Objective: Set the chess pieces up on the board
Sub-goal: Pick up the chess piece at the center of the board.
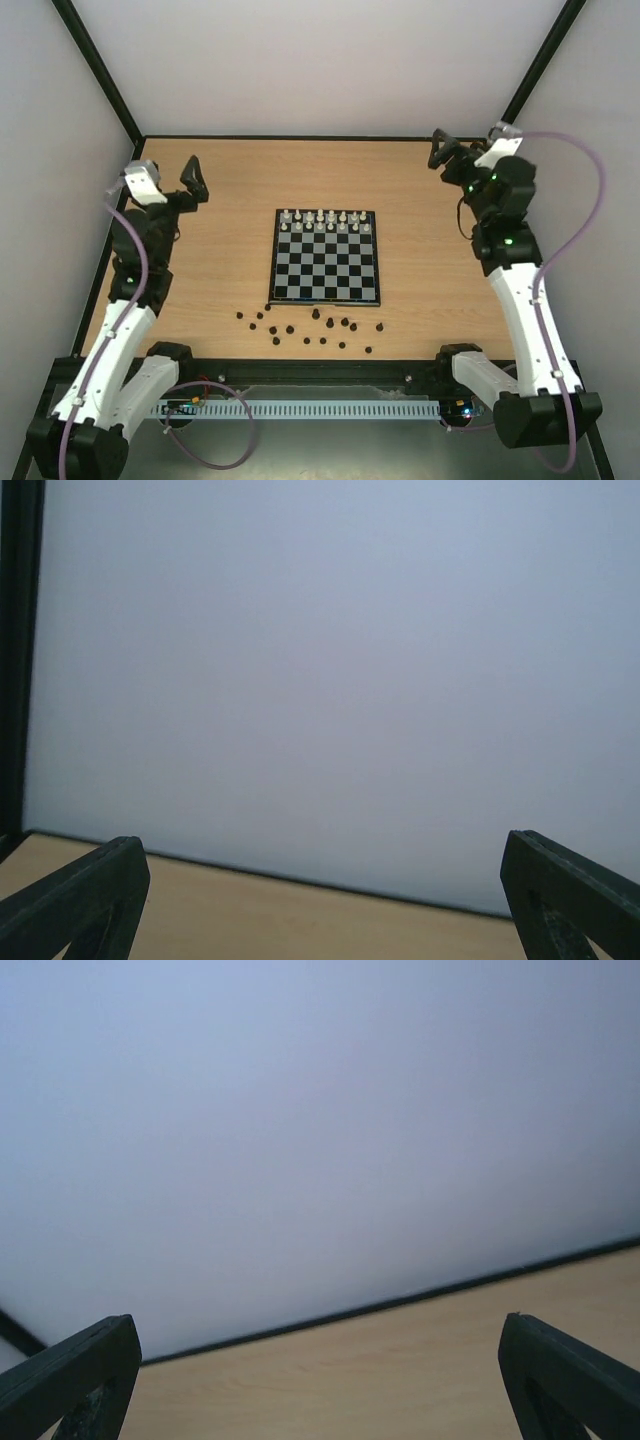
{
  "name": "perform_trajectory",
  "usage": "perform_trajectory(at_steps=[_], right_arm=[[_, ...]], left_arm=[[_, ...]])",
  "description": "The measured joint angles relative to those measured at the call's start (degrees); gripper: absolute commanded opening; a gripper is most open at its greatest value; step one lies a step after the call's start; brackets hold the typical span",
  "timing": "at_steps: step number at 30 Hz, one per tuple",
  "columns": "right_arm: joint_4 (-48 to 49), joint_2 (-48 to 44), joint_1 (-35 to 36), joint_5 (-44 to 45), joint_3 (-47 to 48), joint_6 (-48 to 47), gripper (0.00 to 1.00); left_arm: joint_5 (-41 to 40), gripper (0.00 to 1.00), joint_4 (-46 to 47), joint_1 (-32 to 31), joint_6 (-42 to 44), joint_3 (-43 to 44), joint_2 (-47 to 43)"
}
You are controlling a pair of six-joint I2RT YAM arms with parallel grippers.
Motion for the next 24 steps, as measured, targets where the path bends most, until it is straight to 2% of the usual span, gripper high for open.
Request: perform_trajectory(at_steps=[2, 4, 8, 12, 18, 21, 24], right_arm=[[-6.38, 0.15, 0.0, -2.49, 7.85, 1.55, 0.99], [-10.69, -0.09, 0.13, -3.26, 11.08, 3.61, 0.99], [-18.03, -1.99, 0.15, -6.01, 7.41, 8.83, 0.99], [-25.09, -1.73, 0.2, -11.89, 2.69, 10.73, 0.99], [-31.15, -4.52, 1.64, -16.31, -3.17, 10.67, 0.99], [-31.93, -7.78, 5.81, -16.37, -8.2, 11.19, 0.99], [-32.11, -8.72, 11.04, -15.87, -11.58, 12.2, 0.99]], left_arm=[[1.27, 0.99, -4.63, -0.24, -2.8, 6.05, 0.28], [3.21, 0.99, -10.6, -0.37, -5.27, 12.07, 1.22], [8.74, 0.99, -22.53, -0.44, -8.96, 19.45, 1.79], [15.47, 0.99, -32.15, -0.48, -11.8, 17.05, -2.62], [26.01, 0.99, -38.36, -0.59, -16.81, 8.92, -14.53], [28.41, 0.99, -38.82, -0.61, -20.35, 6.49, -20.06], [30.53, 0.99, -38.47, -0.61, -22.32, 5.51, -20.39]])
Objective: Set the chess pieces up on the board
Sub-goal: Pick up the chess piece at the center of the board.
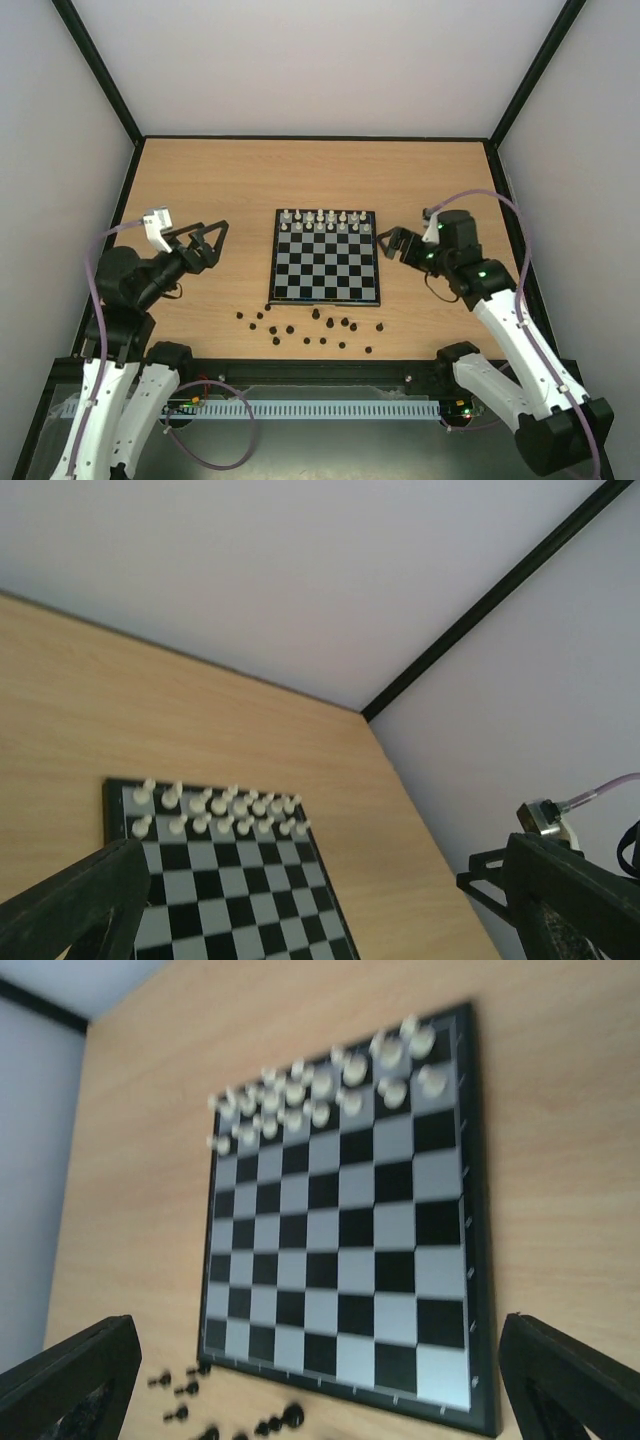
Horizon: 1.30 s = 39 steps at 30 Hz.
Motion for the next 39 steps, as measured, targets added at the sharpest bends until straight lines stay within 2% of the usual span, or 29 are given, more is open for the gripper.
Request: perform_trajectory(at_steps=[4, 6, 10, 13, 18, 23, 26, 30, 32, 39], right_arm=[[-0.22, 1.18, 9.35, 5.09, -2.08, 2.45, 0.99], [-0.26, 0.87, 10.8, 6.93, -2.34, 3.1, 0.99], [-0.39, -3.69, 12.39, 10.73, -5.53, 3.54, 0.99], [-0.44, -5.95, 12.52, 11.41, -7.69, 2.89, 0.99], [0.5, -2.36, 12.92, 12.04, -8.2, 1.79, 0.99], [1.62, 2.34, 14.53, 16.35, -8.41, 1.09, 1.0], [1.57, 6.54, 18.29, 19.61, -8.33, 1.31, 0.93], [0.02, 13.07, 26.45, 24.92, -7.93, 3.93, 0.83], [-1.42, 15.12, 30.91, 27.56, -7.19, 6.03, 0.72], [-5.18, 16.76, 40.52, 34.27, -6.4, 14.05, 0.7]], left_arm=[[2.14, 0.99, 0.0, 0.0, -1.42, -2.8, 2.58], [3.69, 0.99, 0.2, 0.0, -1.86, -4.31, 3.69], [5.7, 0.99, 0.26, -1.53, -1.64, -7.17, 5.18], [5.99, 0.99, 0.39, -5.33, -0.7, -9.6, 5.35], [4.61, 0.99, 1.95, -11.5, -0.42, -14.62, 4.98], [0.42, 0.99, 4.48, -14.78, -1.38, -16.31, 7.1], [-2.6, 0.99, 6.73, -18.1, -1.51, -16.33, 10.08], [-9.07, 0.99, 8.13, -25.55, -1.27, -16.28, 16.37], [-12.76, 0.99, 8.17, -29.77, -1.22, -16.26, 18.99], [-26.69, 0.99, 7.76, -42.23, -1.49, -16.26, 20.7]])
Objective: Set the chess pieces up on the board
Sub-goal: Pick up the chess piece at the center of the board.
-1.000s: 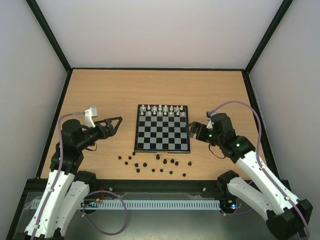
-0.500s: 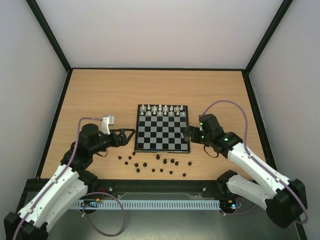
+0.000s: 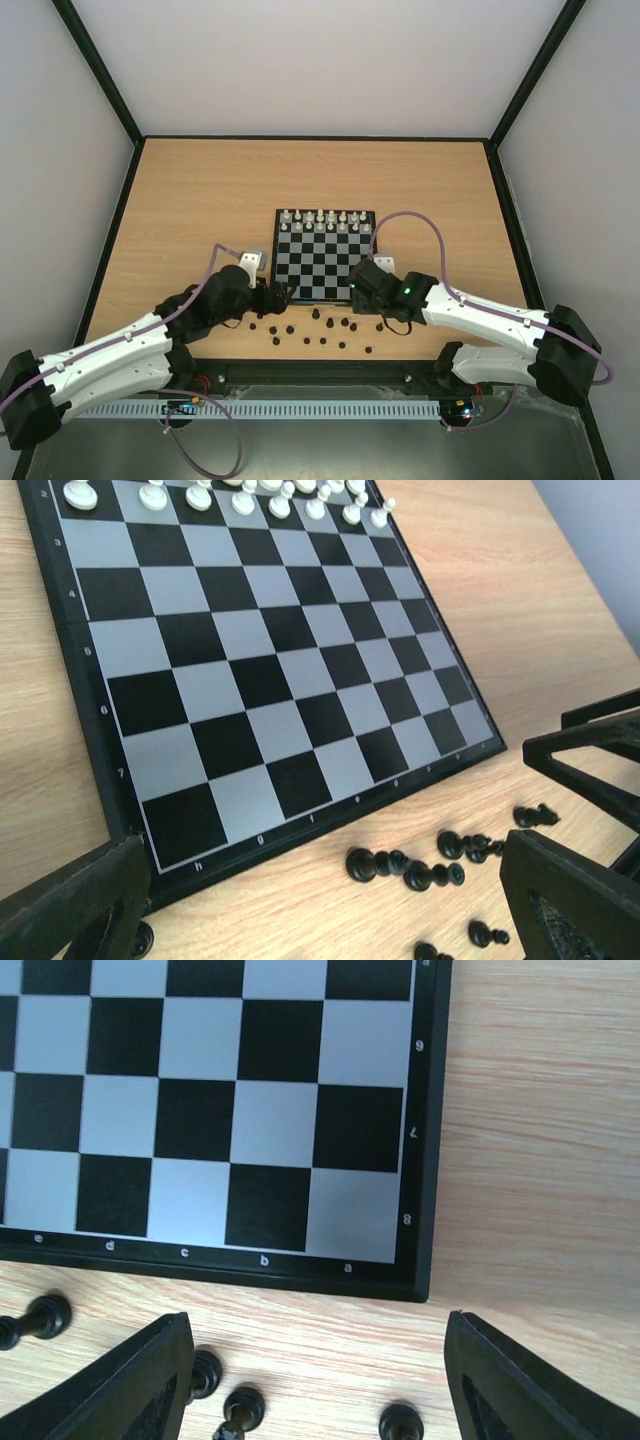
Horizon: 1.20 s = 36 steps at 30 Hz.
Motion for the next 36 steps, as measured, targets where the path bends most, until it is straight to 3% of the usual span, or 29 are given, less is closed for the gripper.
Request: perform_trajectory(at_steps=[4, 10, 17, 36], right_arm=[[-2.34, 1.51, 3.87, 2.73, 0.0, 4.15, 0.63], [-3.63, 0.2, 8.04, 4.37, -2.62, 10.54, 0.41], [-3.98, -5.09, 8.09, 4.37, -7.23, 13.99, 0.36], [-3.96, -4.46, 8.09, 1.4, -11.54, 15.54, 0.22]], left_arm=[[-5.68, 0.99, -2.03, -6.03, -0.68, 0.0, 0.11], [-10.08, 0.99, -3.52, -11.19, -2.99, -0.28, -1.46], [-15.63, 0.99, -4.22, -14.82, -3.89, -0.22, -1.49], [-20.04, 0.99, -6.8, -18.67, -5.66, 0.72, 3.15]])
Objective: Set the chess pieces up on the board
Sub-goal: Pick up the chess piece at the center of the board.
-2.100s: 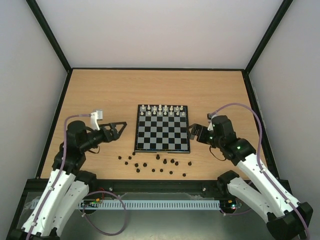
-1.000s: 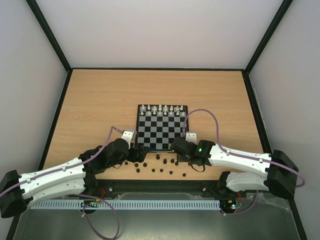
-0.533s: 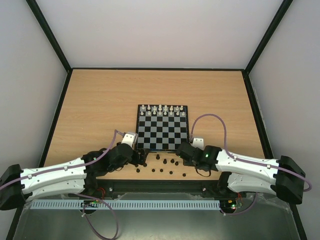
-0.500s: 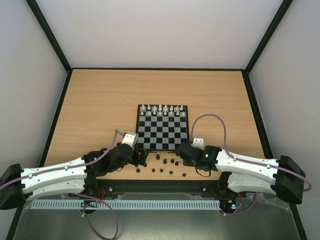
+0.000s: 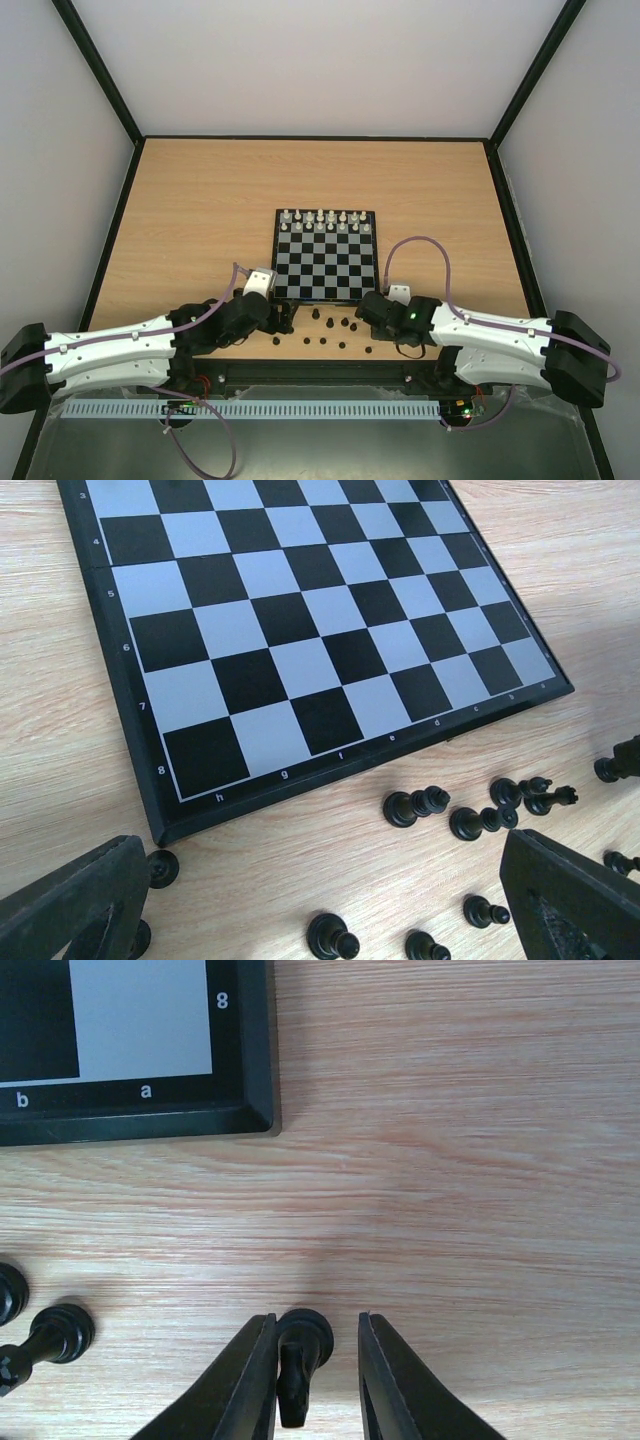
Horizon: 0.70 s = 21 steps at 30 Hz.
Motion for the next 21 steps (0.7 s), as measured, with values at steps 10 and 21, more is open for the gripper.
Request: perform_trajectory(at_steps=[10, 21], right_arm=[[0.15, -1.51, 0.0, -0.74, -0.31, -0.09, 0.18], [0.17, -1.11, 0.52, -1.77, -0.33, -0.24, 0.18]], left_arm=[[-0.66, 0.99, -0.68, -0.63, -2.1, 0.0, -0.04], [-0.85, 0.99, -0.7, -0.7, -2.78, 0.0, 0.37]])
